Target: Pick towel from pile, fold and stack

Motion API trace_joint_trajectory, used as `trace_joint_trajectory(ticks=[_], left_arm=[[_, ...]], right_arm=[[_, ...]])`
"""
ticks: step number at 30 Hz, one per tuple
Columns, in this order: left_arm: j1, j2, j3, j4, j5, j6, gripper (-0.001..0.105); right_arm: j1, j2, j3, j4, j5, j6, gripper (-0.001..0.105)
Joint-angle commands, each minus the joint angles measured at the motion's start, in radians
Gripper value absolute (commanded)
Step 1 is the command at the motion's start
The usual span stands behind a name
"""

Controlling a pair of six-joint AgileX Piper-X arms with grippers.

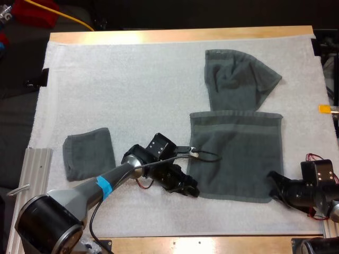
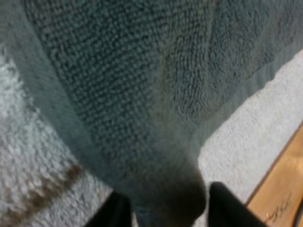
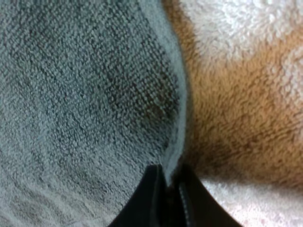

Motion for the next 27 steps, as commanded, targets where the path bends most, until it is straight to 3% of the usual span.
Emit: trace_joint_trajectory(ticks=[1,3,4,7,11,16,21,24,27], left_arm=[[0.002,0.002,0.001,-0.001,-0.009,-0.003,0.02],[0.002,0.002,0.001,0.011,-0.015,-0.002,0.004],[0.002,0.002,0.001,0.016,-0.015,0.001,0.001],[0.002,-0.015,0.001,0.047,-0.043,0.04,0.0],[0.011,-0.105,0.001,0.127,-0.143,0.126,0.0],[0.063,-0.222,-0.011,0.231,-0.175,0.198,0.0],[0.091,-0.322,-0.058,0.398,-0.225,0.298,0.0],[0.074,-0.35,-0.07,0.456,-0.233,0.309,0.0],[0.04,-0.371,-0.069,0.516,-0.289,0.324,0.0]], right_arm=[[0.001,-0.003,0.0,0.001,-0.012,-0.015,0.0],[0.001,-0.003,0.0,0.001,-0.022,-0.014,0.0],[0.001,-0.003,0.0,0.001,-0.029,-0.014,0.0],[0.005,-0.003,-0.018,0.009,-0.059,-0.018,0.0],[0.029,-0.012,-0.088,0.033,-0.075,-0.061,0.0],[0.086,-0.016,-0.187,0.098,-0.071,-0.088,0.0],[0.183,-0.016,-0.257,0.185,-0.043,-0.109,0.0],[0.262,-0.028,-0.289,0.231,0.013,-0.114,0.0],[0.335,-0.051,-0.325,0.274,0.062,-0.114,0.0]])
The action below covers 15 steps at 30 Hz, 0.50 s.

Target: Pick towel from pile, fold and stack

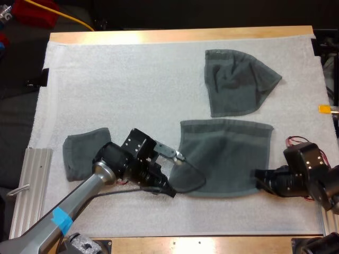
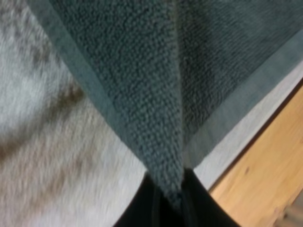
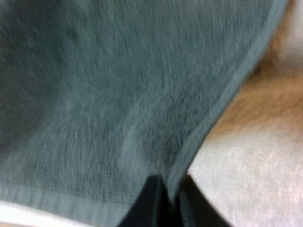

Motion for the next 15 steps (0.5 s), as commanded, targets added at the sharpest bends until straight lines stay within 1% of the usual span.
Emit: trace_joint_trajectory(ticks=[1,3,5,8,10,12,15], left_arm=[[-0.014,-0.011,-0.004,0.045,-0.027,0.015,0.0],[-0.047,-0.028,-0.004,0.107,-0.079,0.033,0.0],[-0.072,-0.05,-0.004,0.133,-0.106,0.033,0.0],[-0.103,-0.098,-0.009,0.146,-0.108,0.025,0.0],[-0.112,-0.116,-0.015,0.153,-0.108,0.022,0.0],[-0.13,-0.169,-0.049,0.192,-0.108,0.011,0.0],[-0.135,-0.204,-0.095,0.245,-0.108,-0.001,0.0]], right_arm=[[0.027,-0.017,-0.021,0.033,0.024,-0.013,0.0],[0.077,-0.037,-0.049,0.076,0.064,-0.009,0.0],[0.115,-0.054,-0.074,0.11,0.09,-0.009,0.0],[0.17,-0.079,-0.118,0.15,0.127,-0.009,0.0],[0.187,-0.087,-0.135,0.16,0.146,-0.007,0.0],[0.235,-0.102,-0.192,0.193,0.171,0.0,0.0],[0.278,-0.104,-0.241,0.203,0.171,0.015,0.0]])
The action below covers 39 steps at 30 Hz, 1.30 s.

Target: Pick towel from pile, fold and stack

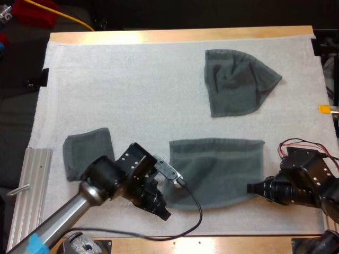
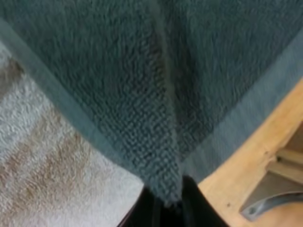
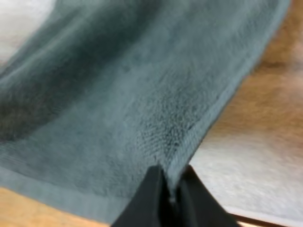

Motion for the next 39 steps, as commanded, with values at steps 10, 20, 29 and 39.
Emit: trace_joint_trajectory(ticks=[10,20,29,39], left_arm=[[-0.005,-0.05,-0.201,0.18,-0.033,-0.01,0.0],[-0.069,-0.049,-0.294,0.286,-0.035,-0.023,0.0],[-0.085,-0.05,-0.329,0.291,-0.064,-0.077,0.0],[-0.138,-0.05,-0.413,0.312,0.026,-0.149,0.0]], right_arm=[[0.178,-0.006,-0.17,0.063,0.115,0.09,0.001],[0.355,-0.006,-0.24,0.139,0.187,0.211,0.001],[0.373,0.003,-0.25,0.129,0.208,0.226,0.001],[0.41,0.003,-0.339,0.145,0.205,0.268,0.001]])
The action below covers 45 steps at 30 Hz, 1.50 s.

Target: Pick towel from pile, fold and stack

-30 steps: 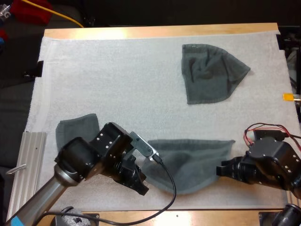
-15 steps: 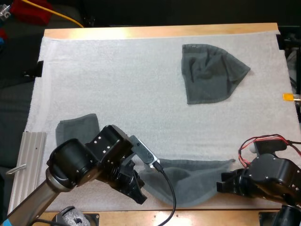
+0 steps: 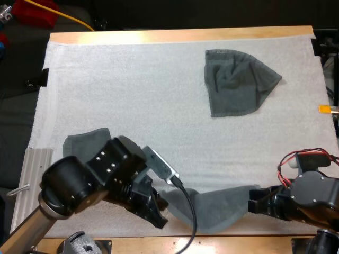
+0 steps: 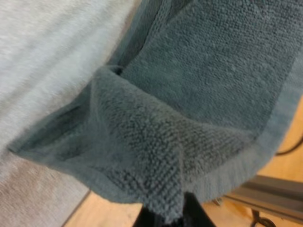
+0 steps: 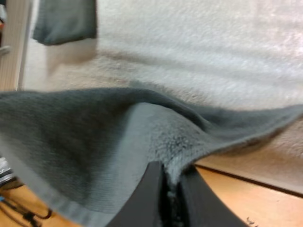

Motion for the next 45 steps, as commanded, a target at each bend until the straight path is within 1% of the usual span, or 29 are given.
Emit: trace_joint_trajectory(ticks=[1,2,4,5,9,13,15,17,19,20,22,23,25,26,27,28,32,34,35,37,40,42,45], left_arm=[[-0.024,-0.005,-0.006,0.031,0.003,-0.025,0.0],[-0.034,-0.005,-0.006,0.031,-0.008,-0.033,0.0],[-0.053,-0.005,-0.006,0.031,-0.056,-0.066,0.0],[-0.054,-0.005,-0.005,0.031,-0.065,-0.07,0.0],[-0.033,0.006,0.015,0.026,-0.145,-0.06,0.0],[0.019,0.059,0.055,0.009,-0.144,0.025,0.0],[0.045,0.09,0.061,0.0,-0.148,0.056,0.0],[0.081,0.117,0.061,-0.009,-0.159,0.081,0.0],[0.131,0.151,0.061,-0.029,-0.159,0.123,0.0],[0.145,0.159,0.061,-0.034,-0.159,0.132,0.0],[0.188,0.187,0.061,-0.059,-0.154,0.178,0.0],[0.2,0.196,0.061,-0.064,-0.154,0.184,0.0],[0.239,0.229,0.061,-0.084,-0.152,0.215,0.0],[0.25,0.24,0.061,-0.088,-0.152,0.223,0.0],[0.27,0.26,0.061,-0.096,-0.152,0.236,0.0],[0.291,0.281,0.061,-0.105,-0.152,0.246,0.0],[0.353,0.339,0.061,-0.133,-0.152,0.278,0.0],[0.387,0.378,0.061,-0.164,-0.147,0.288,0.0],[0.396,0.389,0.061,-0.174,-0.139,0.29,0.0],[0.429,0.438,0.061,-0.206,-0.078,0.293,0.0],[0.461,0.499,0.061,-0.232,-0.001,0.293,0.0],[0.482,0.533,0.061,-0.251,0.025,0.284,0.0],[0.512,0.588,0.061,-0.273,0.032,0.274,0.0]], right_arm=[[0.015,-0.002,-0.013,0.015,0.013,0.013,0.001],[0.019,-0.002,-0.013,0.021,0.016,0.018,0.001],[0.025,-0.002,-0.009,0.05,0.022,0.03,0.001],[0.025,-0.002,-0.006,0.056,0.023,0.03,0.001],[0.022,0.01,0.027,0.068,0.078,0.03,0.001],[0.022,0.055,0.071,0.063,0.156,0.02,0.001],[0.017,0.08,0.085,0.04,0.185,-0.004,0.001],[-0.003,0.109,0.096,0.009,0.194,-0.026,0.001],[-0.055,0.153,0.105,-0.032,0.189,-0.073,0.001],[-0.075,0.166,0.106,-0.043,0.186,-0.078,0.001],[-0.158,0.217,0.106,-0.102,0.162,-0.133,0.001],[-0.181,0.226,0.106,-0.117,0.147,-0.147,0.001],[-0.261,0.277,0.106,-0.197,0.077,-0.203,0.001],[-0.282,0.29,0.106,-0.216,0.054,-0.214,0.001],[-0.316,0.313,0.106,-0.241,0.007,-0.233,0.001],[-0.352,0.339,0.106,-0.267,-0.037,-0.243,0.001],[-0.443,0.408,0.106,-0.328,-0.102,-0.248,0.001],[-0.487,0.447,0.106,-0.38,-0.159,-0.248,0.001],[-0.498,0.461,0.106,-0.393,-0.177,-0.248,0.001],[-0.531,0.502,0.106,-0.431,-0.23,-0.248,0.001],[-0.561,0.562,0.106,-0.458,-0.258,-0.24,0.001],[-0.574,0.592,0.106,-0.475,-0.267,-0.238,0.001],[-0.596,0.639,0.106,-0.503,-0.283,-0.235,0.001]])
